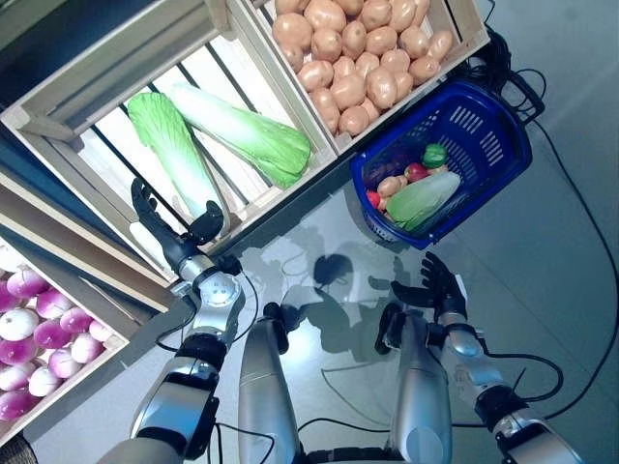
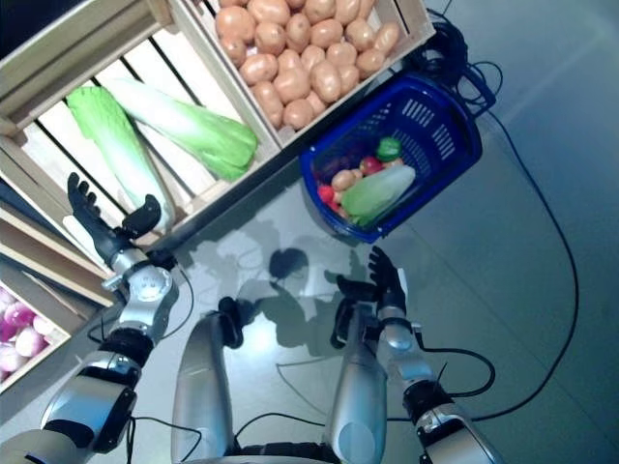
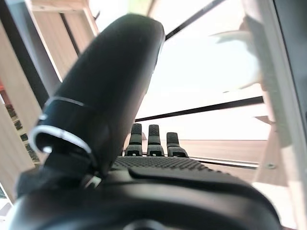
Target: Put vegetables into the basket
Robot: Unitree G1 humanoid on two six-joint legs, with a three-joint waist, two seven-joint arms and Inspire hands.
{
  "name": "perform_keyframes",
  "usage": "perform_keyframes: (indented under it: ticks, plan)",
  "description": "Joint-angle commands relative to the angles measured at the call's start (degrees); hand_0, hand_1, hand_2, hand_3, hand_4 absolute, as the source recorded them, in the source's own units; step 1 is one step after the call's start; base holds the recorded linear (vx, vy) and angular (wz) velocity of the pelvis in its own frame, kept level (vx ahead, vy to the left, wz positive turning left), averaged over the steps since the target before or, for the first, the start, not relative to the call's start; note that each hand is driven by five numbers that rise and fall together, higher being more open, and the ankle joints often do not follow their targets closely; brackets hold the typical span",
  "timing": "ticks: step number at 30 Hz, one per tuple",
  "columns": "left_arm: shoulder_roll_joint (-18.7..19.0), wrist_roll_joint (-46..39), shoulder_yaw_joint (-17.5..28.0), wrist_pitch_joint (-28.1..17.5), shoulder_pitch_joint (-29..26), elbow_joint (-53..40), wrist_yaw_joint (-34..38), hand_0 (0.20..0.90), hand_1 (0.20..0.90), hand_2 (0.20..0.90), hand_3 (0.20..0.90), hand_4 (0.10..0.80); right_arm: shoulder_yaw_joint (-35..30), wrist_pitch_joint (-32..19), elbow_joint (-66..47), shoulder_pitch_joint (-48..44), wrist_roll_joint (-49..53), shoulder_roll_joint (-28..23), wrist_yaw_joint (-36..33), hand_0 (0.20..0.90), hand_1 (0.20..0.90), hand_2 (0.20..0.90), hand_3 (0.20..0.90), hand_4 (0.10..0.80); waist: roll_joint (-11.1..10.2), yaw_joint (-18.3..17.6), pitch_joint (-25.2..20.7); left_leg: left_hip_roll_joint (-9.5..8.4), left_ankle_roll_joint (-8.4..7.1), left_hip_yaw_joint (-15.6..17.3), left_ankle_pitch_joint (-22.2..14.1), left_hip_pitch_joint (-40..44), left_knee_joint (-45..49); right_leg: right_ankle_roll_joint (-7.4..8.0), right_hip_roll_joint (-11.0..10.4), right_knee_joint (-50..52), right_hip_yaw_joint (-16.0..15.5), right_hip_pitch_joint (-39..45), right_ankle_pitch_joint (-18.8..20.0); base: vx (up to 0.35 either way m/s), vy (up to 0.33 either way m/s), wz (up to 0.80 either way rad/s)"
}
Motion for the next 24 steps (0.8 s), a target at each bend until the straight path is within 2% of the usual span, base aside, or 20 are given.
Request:
perform_keyframes:
  ticks: [1,7,11,19,24]
  plan:
    - [7.01,-0.64,1.03,-1.28,-6.03,-0.66,2.87,0.900,0.900,0.900,0.900,0.800,-0.25,-1.68,-4.57,-0.57,3.10,-1.54,-3.30,0.900,0.900,0.900,0.900,0.800,-0.63,-0.93,-0.24,0.42,-0.33,-1.29,-6.38,2.24,0.84,0.08,-0.50,-1.05,1.65,2.60,-0.64,0.004,0.030,-0.01]
    - [11.97,-4.35,0.18,3.02,-12.82,4.10,-1.35,0.900,0.900,0.900,0.900,0.800,-1.21,-0.43,-3.81,-2.42,5.42,-3.43,-3.89,0.900,0.900,0.900,0.900,0.800,-1.59,-1.65,-0.24,0.93,-0.29,-1.63,-6.71,-1.59,2.50,0.22,0.17,0.15,1.92,-1.18,-0.53,-0.002,0.027,-0.04]
    - [16.80,-10.74,-1.32,9.26,-18.41,10.69,-7.19,0.900,0.900,0.900,0.900,0.800,-2.19,0.26,-3.07,-3.03,6.82,-5.57,-3.01,0.900,0.900,0.900,0.900,0.800,-1.87,-2.89,-0.24,1.29,0.19,-1.39,-6.99,-4.82,4.04,0.24,0.83,0.96,2.27,-4.53,-0.25,-0.001,0.087,-0.05]
    - [21.21,-15.55,-4.40,14.17,-24.68,13.49,-13.72,0.900,0.900,0.900,0.900,0.800,-3.05,-0.74,-3.54,-1.58,7.33,-7.54,-1.84,0.900,0.900,0.900,0.900,0.800,-1.91,-4.47,-0.24,1.79,1.00,-0.34,-7.25,-8.08,5.15,-0.05,1.43,1.03,2.70,-7.87,0.17,0.011,0.060,-0.08]
    - [22.63,-17.48,-6.93,18.11,-28.01,14.88,-15.33,0.900,0.900,0.900,0.900,0.800,-3.22,-2.11,-4.22,-0.97,7.82,-8.43,-1.33,0.900,0.900,0.900,0.900,0.800,-1.54,-5.23,-0.24,1.80,1.42,0.39,-7.17,-9.94,5.45,-0.09,1.51,0.72,3.13,-9.94,0.72,0.004,0.056,-0.05]
